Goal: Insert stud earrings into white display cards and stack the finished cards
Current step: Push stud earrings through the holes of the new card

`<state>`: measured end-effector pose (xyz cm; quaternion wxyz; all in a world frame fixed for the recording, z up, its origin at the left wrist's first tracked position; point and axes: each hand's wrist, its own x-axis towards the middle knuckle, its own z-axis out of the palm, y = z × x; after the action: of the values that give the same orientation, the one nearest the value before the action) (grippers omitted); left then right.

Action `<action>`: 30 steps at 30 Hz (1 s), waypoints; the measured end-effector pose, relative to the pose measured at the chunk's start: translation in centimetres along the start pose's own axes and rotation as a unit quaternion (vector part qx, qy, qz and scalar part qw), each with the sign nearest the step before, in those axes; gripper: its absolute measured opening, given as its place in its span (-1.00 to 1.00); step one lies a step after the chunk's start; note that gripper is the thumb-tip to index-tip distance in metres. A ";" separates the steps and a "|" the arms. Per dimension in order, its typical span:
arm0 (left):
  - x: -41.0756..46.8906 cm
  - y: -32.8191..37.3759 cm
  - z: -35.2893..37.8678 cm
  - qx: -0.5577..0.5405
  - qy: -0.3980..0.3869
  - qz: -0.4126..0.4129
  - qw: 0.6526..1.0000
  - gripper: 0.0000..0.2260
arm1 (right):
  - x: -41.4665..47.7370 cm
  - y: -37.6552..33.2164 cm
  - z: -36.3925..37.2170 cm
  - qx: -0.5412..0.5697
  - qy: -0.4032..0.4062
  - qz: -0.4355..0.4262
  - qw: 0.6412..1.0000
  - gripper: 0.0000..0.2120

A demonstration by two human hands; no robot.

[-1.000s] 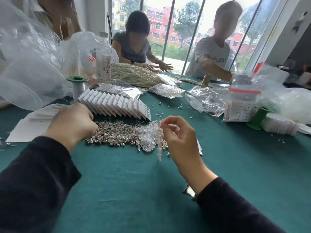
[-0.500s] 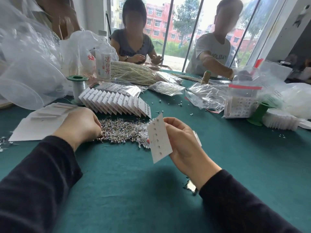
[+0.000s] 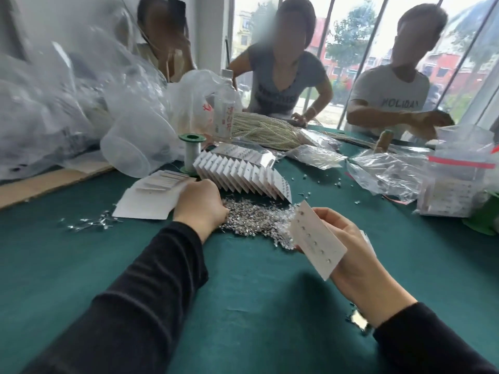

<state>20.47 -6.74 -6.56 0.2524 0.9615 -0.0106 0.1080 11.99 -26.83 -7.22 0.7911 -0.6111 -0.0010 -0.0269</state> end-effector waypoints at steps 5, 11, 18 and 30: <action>-1.3 -0.2 -0.4 -0.041 -0.002 0.001 0.999 -0.87 | -0.5 0.0 0.4 -0.346 0.053 -0.154 0.924 -0.81; -6.3 0.5 -2.3 -0.157 -0.075 0.103 0.979 -0.83 | -0.9 1.0 0.2 -0.649 0.038 -0.197 0.733 -0.89; -5.8 -2.8 -2.3 -0.095 0.083 -0.011 0.992 -0.88 | -0.5 1.9 -0.7 -0.658 0.046 -0.214 0.721 -0.98; -2.7 -3.9 0.9 -0.010 0.010 0.071 0.997 -0.71 | -0.8 2.5 -0.1 -0.653 0.053 -0.260 0.709 -0.94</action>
<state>18.32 -3.87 -9.80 0.2536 0.9547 -0.0770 0.1351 11.32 -26.28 -9.72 0.1549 -0.9486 -0.0998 -0.2574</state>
